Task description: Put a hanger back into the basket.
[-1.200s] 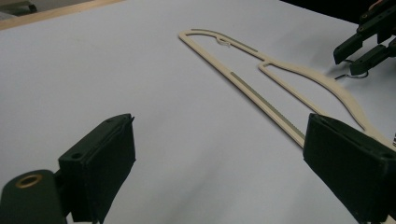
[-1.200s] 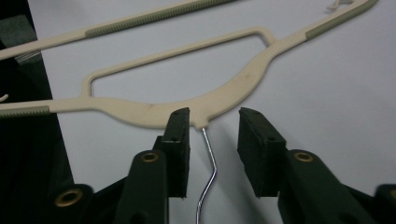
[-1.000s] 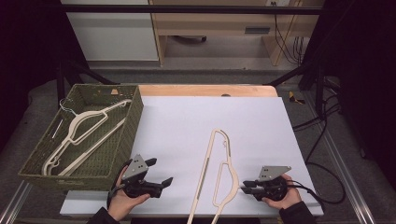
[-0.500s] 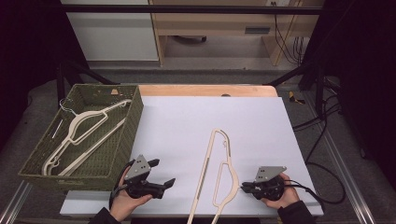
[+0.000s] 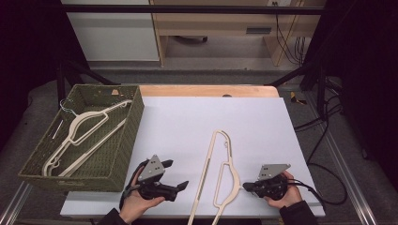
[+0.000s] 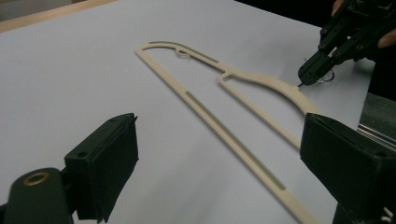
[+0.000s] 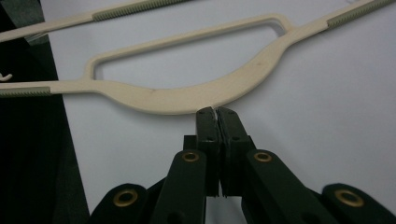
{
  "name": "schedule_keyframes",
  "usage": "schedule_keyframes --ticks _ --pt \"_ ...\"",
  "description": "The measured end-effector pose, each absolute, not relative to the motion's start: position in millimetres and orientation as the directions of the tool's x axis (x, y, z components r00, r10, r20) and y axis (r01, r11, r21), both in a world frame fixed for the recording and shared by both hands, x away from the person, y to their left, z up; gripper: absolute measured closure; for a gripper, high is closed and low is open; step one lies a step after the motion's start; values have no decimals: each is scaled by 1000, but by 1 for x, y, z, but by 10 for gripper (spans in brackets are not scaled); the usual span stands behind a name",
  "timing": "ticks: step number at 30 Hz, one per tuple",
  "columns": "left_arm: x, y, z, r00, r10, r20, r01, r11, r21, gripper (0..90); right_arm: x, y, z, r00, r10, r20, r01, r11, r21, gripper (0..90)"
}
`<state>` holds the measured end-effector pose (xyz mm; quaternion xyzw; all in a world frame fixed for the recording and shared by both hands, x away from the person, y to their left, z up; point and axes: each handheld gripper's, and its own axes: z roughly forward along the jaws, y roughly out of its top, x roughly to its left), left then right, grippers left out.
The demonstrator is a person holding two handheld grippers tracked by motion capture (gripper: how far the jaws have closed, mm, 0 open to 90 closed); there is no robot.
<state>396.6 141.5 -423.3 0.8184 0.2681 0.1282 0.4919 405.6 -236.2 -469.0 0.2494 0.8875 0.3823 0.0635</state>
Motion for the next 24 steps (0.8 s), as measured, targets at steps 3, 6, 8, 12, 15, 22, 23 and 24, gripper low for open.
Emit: schedule_keyframes --ticks 3,6,8,12,15,22,23,24 --pt "396 118 -422 843 536 -52 307 -400 864 125 405 -235 -464 -869 486 94 399 575 714 892" --pt "396 94 -422 862 505 -50 303 -432 849 148 405 -232 -460 -868 485 112 411 573 709 893" --pt "396 79 -424 871 488 -49 302 -454 838 159 405 -231 -458 -872 477 111 405 574 712 894" --pt "397 58 -429 882 464 -82 329 -481 813 205 404 -230 -452 -872 478 110 404 575 711 894" --pt "398 45 -433 888 445 -116 356 -505 786 237 403 -229 -449 -871 478 111 407 576 709 894" --pt "393 13 -446 903 402 -151 380 -583 718 399 402 -227 -446 -871 479 108 404 577 710 895" --pt "393 10 -447 903 400 -159 387 -592 707 417 402 -227 -445 -871 479 106 403 576 711 894" --pt "393 7 -448 903 399 -160 388 -597 702 424 403 -227 -445 -874 476 102 398 578 713 894"
